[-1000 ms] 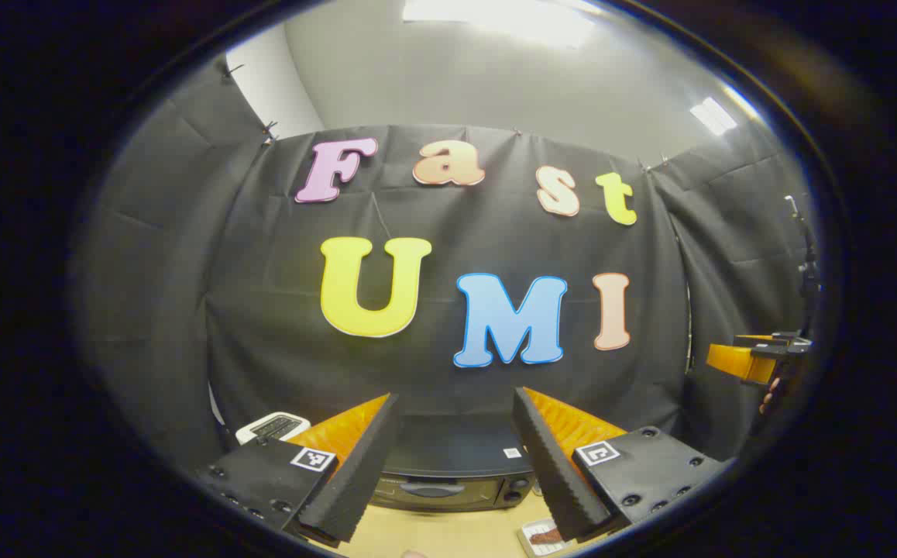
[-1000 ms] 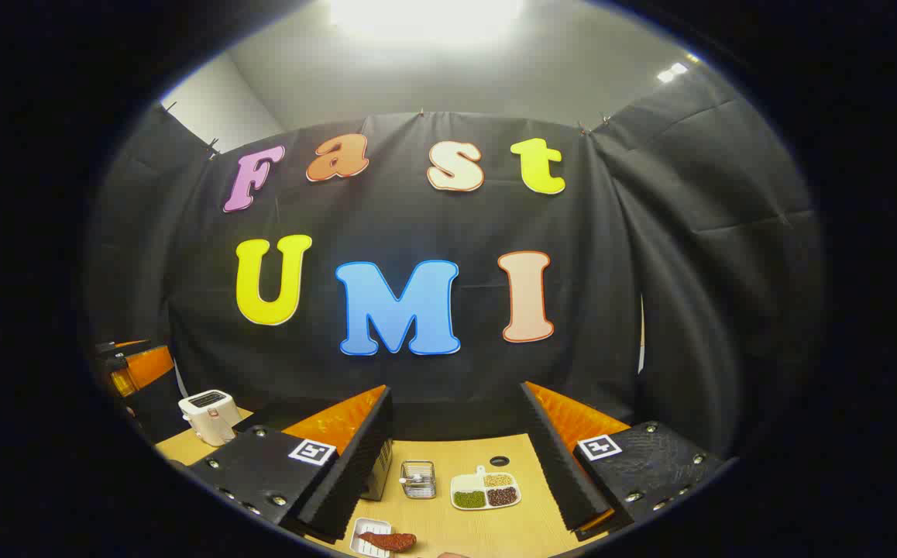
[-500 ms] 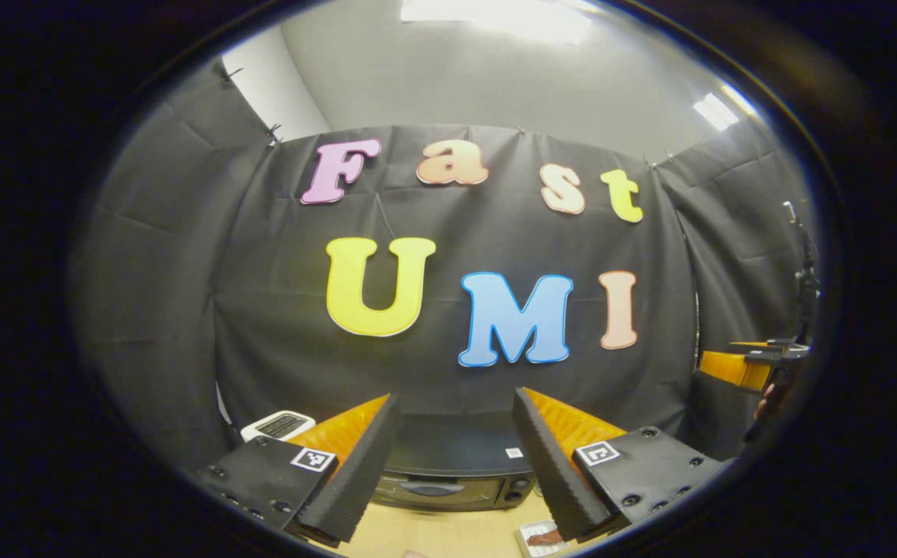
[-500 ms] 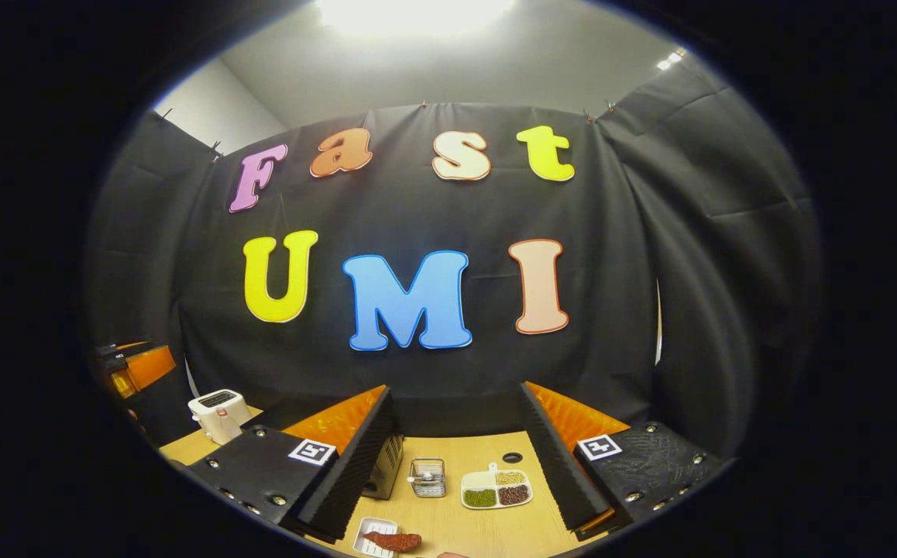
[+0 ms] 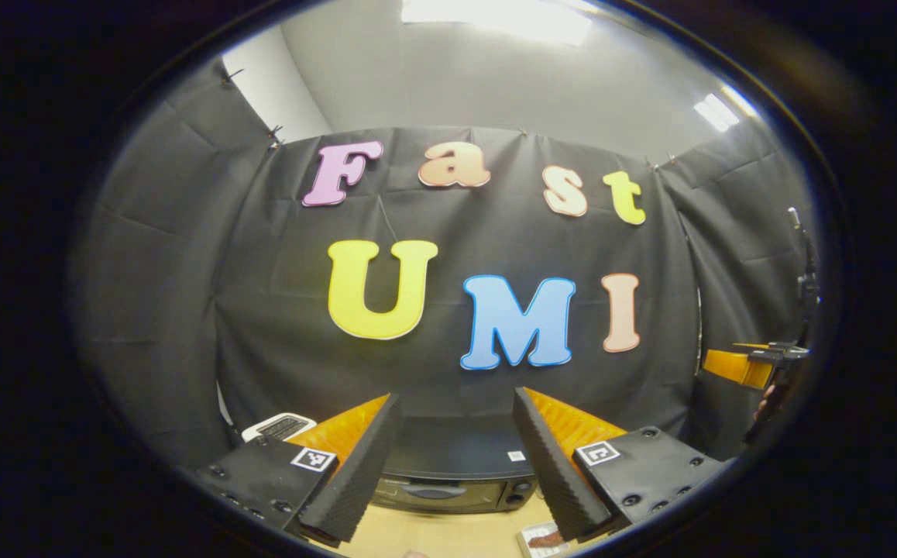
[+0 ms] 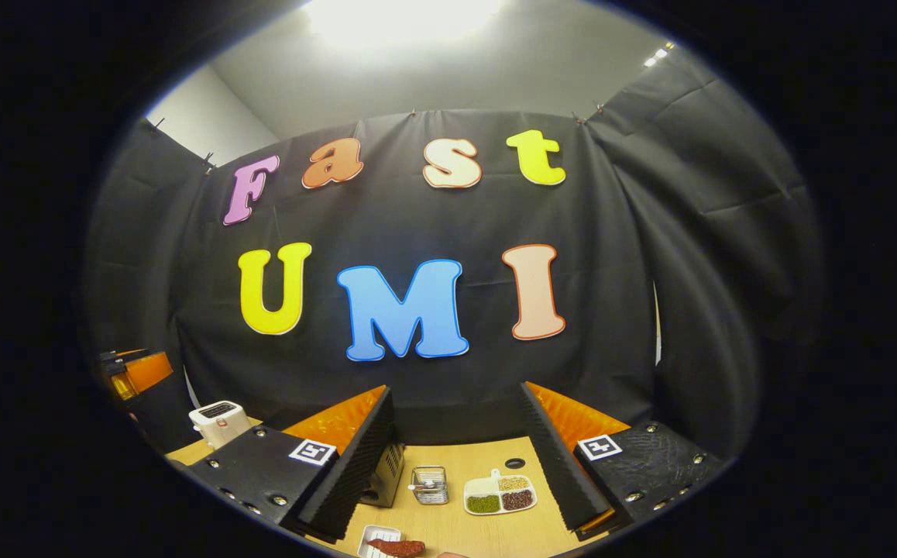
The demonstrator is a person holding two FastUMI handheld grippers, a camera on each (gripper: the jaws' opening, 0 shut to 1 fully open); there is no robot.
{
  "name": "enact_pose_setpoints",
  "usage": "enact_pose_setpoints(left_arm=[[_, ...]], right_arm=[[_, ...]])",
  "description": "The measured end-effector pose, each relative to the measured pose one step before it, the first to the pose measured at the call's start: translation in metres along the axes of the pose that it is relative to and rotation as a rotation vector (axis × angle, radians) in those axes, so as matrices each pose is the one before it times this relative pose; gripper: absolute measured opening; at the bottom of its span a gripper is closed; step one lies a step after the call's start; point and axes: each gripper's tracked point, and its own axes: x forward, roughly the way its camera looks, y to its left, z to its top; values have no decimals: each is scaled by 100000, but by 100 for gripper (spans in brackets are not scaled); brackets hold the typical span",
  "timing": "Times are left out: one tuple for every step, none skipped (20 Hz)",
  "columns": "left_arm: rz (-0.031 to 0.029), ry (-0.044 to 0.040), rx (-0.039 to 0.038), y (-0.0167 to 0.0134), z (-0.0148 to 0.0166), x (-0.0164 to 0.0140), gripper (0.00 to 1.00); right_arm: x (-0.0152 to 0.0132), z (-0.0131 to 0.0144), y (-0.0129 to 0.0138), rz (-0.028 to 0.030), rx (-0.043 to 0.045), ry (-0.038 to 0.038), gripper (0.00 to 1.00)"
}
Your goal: Open the electric oven with the left hand, put the food in, and close the electric oven.
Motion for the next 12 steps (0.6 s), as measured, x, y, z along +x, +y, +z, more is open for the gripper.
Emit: enact_pose_setpoints(left_arm=[[-759, 261, 509, 288, -41, 286, 100], [-537, -499, 928, 253, -88, 512, 100], [-501, 1003, 660, 133, -510, 609, 100], [-1103, 2765, -70, -248, -1323, 663, 100], [-1152, 4032, -772, -256, -1583, 893, 100], [-966, 5162, -1324, -151, -2097, 1236, 100], [-880, 5642, -1648, -141, -1889, 1290, 100], [-1223, 3943, -1615, -200, -1384, 1355, 100], [-739, 2798, -659, -40, -1254, 1474, 100], [-43, 2740, 94, 301, -1276, 1474, 100], [82, 2505, 519, 283, -1178, 1449, 97], [15, 2116, 507, 159, -925, 1456, 97]], right_arm=[[-156, -65, 122, -906, 285, 67, 98], [-58, 122, 405, 70, 654, -450, 98], [97, -61, 243, -159, 222, -104, 98], [60, -329, 5, -589, -270, 387, 98], [21, -244, -23, -771, -85, 428, 98], [88, -233, 47, -822, 476, 594, 98], [50, -301, 155, -143, 726, 1080, 98], [59, -428, 244, 379, 174, 956, 98], [59, -280, -50, -653, -910, 811, 98], [25, -360, -512, -1413, -1230, 836, 98], [-54, -193, -269, -836, -630, 641, 98], [-155, -260, -148, -880, -144, 573, 98]])
